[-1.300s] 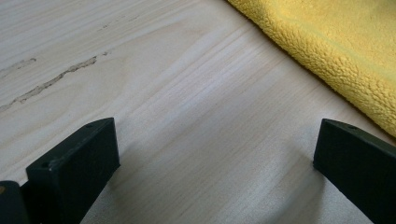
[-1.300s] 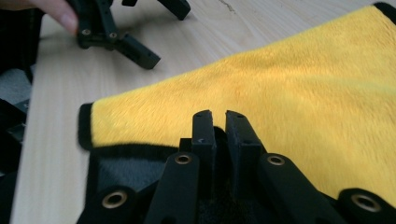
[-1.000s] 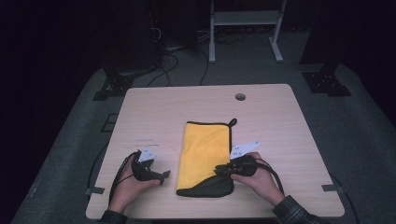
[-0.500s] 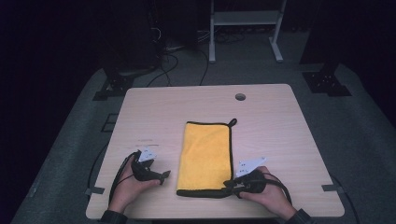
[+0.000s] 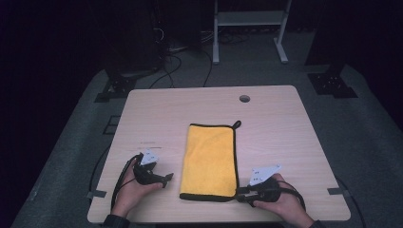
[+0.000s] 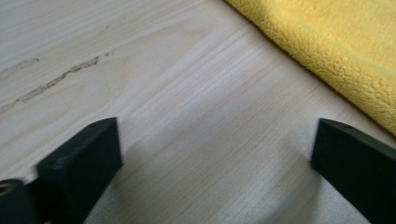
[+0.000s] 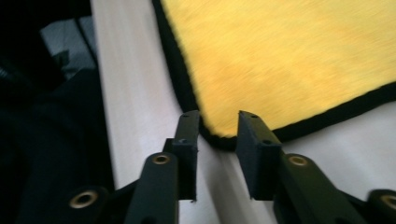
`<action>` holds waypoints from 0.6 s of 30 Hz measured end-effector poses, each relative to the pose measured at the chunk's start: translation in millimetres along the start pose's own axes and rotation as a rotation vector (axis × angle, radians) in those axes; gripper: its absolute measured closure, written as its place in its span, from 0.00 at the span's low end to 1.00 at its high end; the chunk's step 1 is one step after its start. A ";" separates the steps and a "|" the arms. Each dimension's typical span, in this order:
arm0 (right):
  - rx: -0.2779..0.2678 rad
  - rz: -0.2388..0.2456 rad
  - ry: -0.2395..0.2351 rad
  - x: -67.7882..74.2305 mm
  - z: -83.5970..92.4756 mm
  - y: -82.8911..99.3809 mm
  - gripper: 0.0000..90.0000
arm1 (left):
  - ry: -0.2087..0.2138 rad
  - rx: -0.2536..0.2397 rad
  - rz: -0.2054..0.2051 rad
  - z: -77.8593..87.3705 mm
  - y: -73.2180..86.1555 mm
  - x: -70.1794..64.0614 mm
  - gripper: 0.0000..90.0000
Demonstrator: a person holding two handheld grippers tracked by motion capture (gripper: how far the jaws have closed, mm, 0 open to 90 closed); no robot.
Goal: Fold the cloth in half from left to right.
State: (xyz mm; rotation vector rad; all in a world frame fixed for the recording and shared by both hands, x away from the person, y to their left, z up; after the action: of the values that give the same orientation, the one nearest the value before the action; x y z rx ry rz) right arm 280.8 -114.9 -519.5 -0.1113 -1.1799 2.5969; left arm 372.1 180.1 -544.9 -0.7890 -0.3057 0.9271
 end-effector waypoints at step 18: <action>-0.061 -0.129 0.234 -113.6 -1.7 -25.0 0.53 | 0.101 0.011 -0.010 -1.3 -37.3 -5.8 0.46</action>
State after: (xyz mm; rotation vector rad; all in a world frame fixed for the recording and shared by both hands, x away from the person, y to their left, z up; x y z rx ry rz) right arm 395.4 -130.9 -507.3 -0.3311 -1.1414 2.3616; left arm 391.7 161.6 -518.3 -0.8209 -0.2157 0.8754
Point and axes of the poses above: each handheld gripper's, and its own axes: z roughly backward along the jaws, y roughly out of its underside, x roughly to its left, the point moved 9 cm from there along -z, roughly forward along the jaws, and after that the axes turned 8 degrees about z, right-handed, at the moved point
